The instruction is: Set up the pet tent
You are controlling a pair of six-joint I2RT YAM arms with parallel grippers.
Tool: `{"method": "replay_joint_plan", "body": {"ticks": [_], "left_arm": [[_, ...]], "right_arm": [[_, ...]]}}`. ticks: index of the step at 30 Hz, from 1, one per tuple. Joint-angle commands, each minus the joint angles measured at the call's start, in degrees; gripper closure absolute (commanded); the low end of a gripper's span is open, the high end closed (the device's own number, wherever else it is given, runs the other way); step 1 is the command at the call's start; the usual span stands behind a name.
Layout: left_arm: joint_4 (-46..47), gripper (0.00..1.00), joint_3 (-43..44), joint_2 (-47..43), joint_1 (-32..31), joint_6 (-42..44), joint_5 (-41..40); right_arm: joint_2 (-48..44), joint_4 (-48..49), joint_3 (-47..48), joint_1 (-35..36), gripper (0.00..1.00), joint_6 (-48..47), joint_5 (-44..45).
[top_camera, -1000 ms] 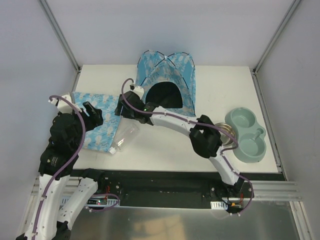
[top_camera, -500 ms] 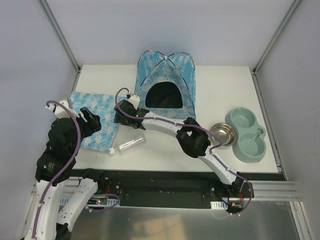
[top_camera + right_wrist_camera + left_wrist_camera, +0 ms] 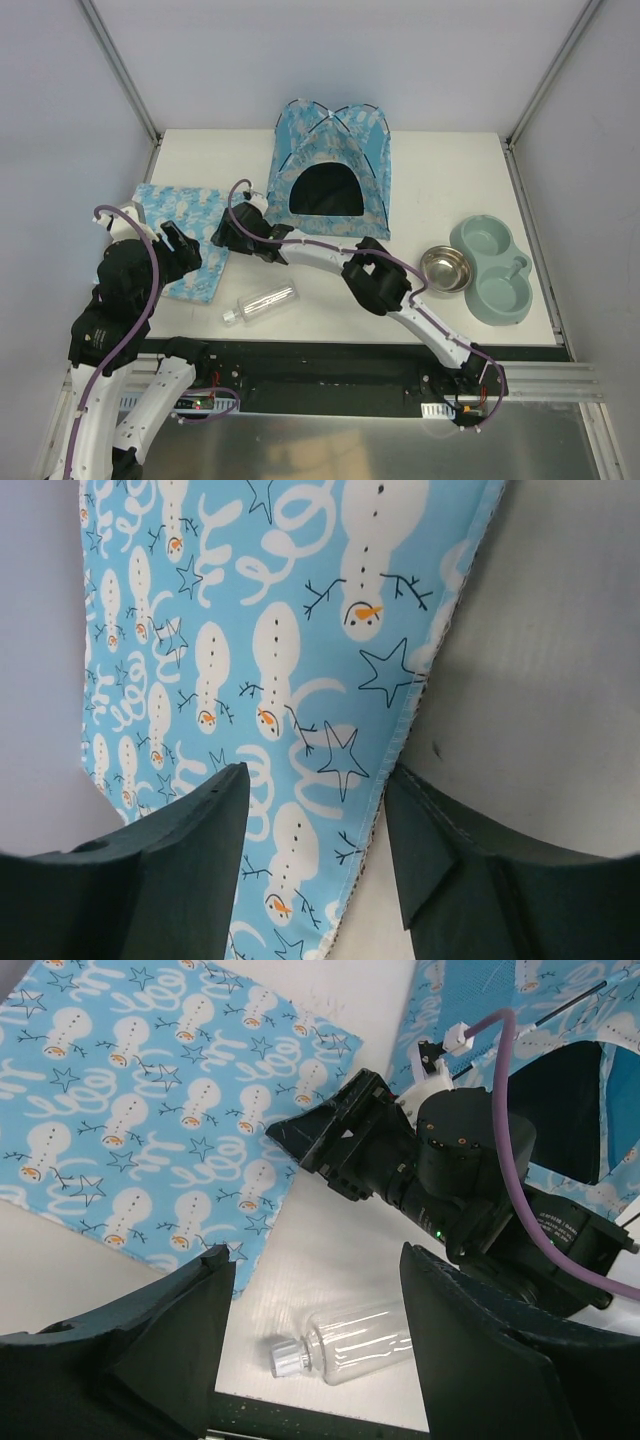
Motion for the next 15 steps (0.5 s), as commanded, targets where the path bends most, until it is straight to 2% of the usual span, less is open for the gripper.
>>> {"method": "replay_joint_plan", "body": {"ticks": [1,3,9,10,15], "left_arm": [[-1.0,0.31,2.2,-0.2,0.6,-0.8,0.5],[-1.4,0.31,2.3,-0.1,0.5,-0.8,0.4],[-1.9,0.31,2.5,0.7,0.5,-0.5,0.5],[-1.9,0.31,2.5,0.8,0.5,-0.5,0.5],[-1.9,0.31,3.0,1.4,0.6,-0.4,0.5]], "right_arm": [[3.1,2.6,0.2,0.2,0.42,2.6,-4.0],[2.7,5.4,-0.7,0.2,0.5,2.4,-3.1],[-0.3,9.9,-3.9,0.0,0.95,-0.2,0.4],[-0.9,9.9,-3.9,-0.2,1.0,-1.2,0.9],[-6.6,9.6,-4.4,-0.6,1.0,-10.8,2.7]]}}
